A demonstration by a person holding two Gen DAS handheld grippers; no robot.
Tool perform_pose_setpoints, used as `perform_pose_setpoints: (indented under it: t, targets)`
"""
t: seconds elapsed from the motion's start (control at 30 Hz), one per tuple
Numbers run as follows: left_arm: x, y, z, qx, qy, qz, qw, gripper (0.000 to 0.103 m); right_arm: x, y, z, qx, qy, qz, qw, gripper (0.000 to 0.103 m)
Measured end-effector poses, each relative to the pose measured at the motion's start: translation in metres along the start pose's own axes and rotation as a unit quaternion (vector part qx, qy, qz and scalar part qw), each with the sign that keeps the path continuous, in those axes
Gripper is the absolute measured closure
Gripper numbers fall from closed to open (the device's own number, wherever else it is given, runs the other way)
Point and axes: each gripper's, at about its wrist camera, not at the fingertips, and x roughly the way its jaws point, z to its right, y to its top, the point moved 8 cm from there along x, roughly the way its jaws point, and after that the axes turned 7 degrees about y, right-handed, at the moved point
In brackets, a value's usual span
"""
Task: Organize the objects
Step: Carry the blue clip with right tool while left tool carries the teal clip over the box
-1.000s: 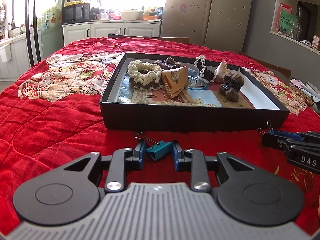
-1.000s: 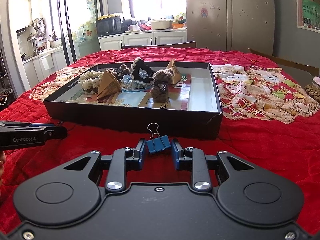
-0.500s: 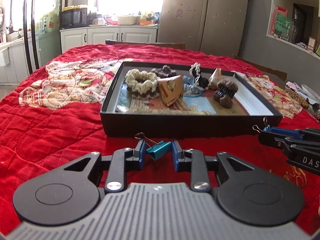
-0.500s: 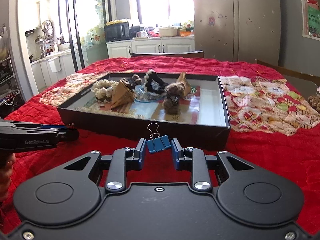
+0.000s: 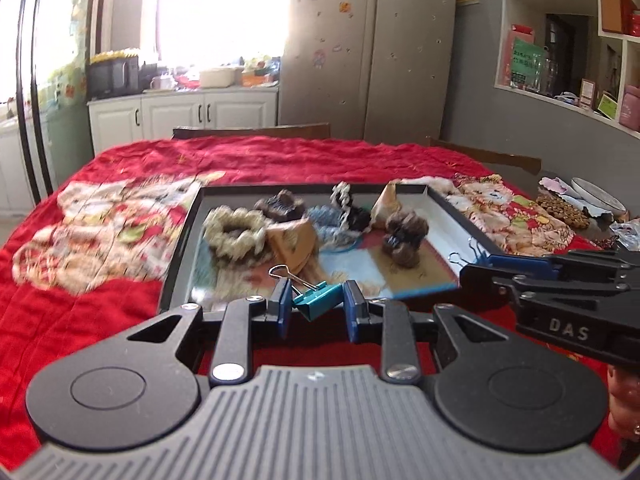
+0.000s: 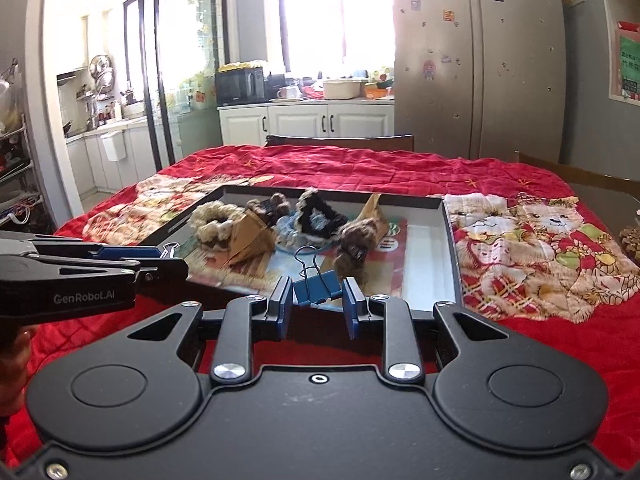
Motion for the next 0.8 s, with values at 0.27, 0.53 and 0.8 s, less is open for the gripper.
perform_pose_setpoints:
  t: [0.27,0.53,0.8]
  targets:
    - [0.033,0.014,0.025,0.025,-0.023,-0.013,0.9993,0.072,0.026,0.009,0.03,0.02,-0.03,-0.012,0.999,0.077]
    - [0.07,0.018,0.044,0.047,-0.031,-0.038,0.9977,0.072,0.053,0.007,0.047,0.035,-0.039,-0.035,0.998,0.077]
    - [0.095,0.014,0.05,0.064,-0.028,-0.061,0.9957,0.072,0.07,0.006,0.06,0.046,-0.047,-0.05,0.997,0.077]
